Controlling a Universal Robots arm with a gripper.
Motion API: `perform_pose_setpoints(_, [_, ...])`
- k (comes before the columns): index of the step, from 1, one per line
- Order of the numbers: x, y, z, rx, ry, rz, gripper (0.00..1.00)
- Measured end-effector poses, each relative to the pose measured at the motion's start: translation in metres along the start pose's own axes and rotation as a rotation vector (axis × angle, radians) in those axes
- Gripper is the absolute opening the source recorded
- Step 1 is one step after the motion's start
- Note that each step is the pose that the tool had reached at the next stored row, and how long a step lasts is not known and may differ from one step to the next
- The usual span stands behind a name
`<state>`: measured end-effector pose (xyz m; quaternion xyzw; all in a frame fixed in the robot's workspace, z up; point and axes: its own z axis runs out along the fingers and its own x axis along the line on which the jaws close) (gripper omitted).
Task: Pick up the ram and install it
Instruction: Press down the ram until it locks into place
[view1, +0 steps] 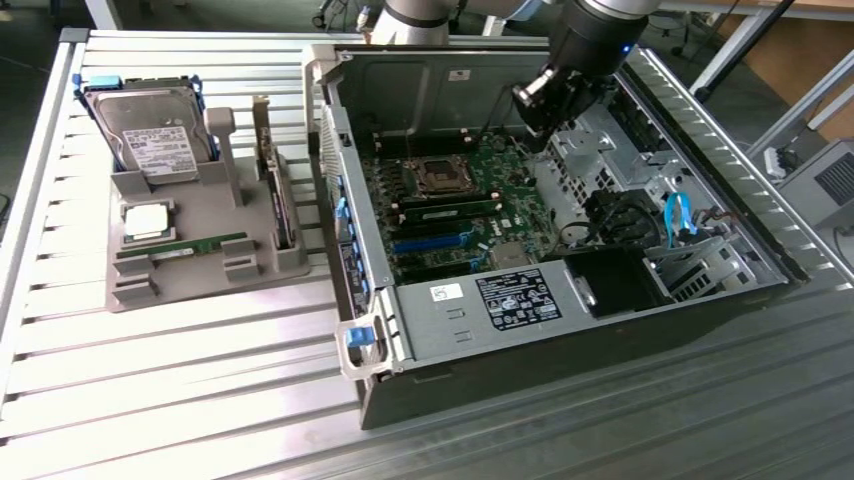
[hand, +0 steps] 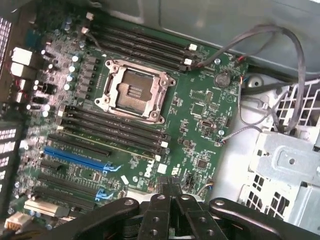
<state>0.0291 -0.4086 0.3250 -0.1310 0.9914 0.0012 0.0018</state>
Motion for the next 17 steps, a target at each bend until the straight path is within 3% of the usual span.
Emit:
perform_pose_setpoints(11, [0.0000,0.0000,0.0002,0.0012,-0.0006,0.289,0.09])
perform_pose_setpoints(17, [0.0000,0.0000,0.0002,0.0013,-0.0006,0.292,0.09])
